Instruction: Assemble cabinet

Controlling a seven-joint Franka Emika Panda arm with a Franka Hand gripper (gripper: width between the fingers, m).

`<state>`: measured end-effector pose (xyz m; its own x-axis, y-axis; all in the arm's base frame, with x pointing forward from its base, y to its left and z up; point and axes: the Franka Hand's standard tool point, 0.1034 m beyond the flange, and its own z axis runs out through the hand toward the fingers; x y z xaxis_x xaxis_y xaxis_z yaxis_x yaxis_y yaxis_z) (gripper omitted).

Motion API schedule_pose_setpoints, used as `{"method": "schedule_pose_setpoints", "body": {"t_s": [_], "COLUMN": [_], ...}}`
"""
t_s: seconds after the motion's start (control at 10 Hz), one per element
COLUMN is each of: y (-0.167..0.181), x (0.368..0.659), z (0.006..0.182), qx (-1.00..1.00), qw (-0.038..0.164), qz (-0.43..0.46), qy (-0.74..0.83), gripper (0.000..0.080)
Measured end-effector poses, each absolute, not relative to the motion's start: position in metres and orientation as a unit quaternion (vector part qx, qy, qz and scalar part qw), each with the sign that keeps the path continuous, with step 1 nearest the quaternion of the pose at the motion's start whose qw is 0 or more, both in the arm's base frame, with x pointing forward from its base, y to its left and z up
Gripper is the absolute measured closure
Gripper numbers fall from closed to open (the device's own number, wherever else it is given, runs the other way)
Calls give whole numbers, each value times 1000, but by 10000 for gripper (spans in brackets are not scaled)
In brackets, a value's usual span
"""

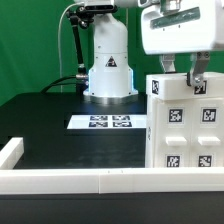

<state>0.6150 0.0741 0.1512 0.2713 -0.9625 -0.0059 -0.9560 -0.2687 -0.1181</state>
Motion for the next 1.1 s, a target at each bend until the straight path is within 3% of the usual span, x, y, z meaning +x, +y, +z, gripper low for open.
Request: {"method": "schedule_pose_setpoints", "body": {"t_s": [0.4,1.1], "y": [73,71], "x": [614,611], "z": [151,152], "qx": [-673,-581], "qw": [57,59], "qz": [-21,-5], "qy": [737,812], "gripper": [236,236]}}
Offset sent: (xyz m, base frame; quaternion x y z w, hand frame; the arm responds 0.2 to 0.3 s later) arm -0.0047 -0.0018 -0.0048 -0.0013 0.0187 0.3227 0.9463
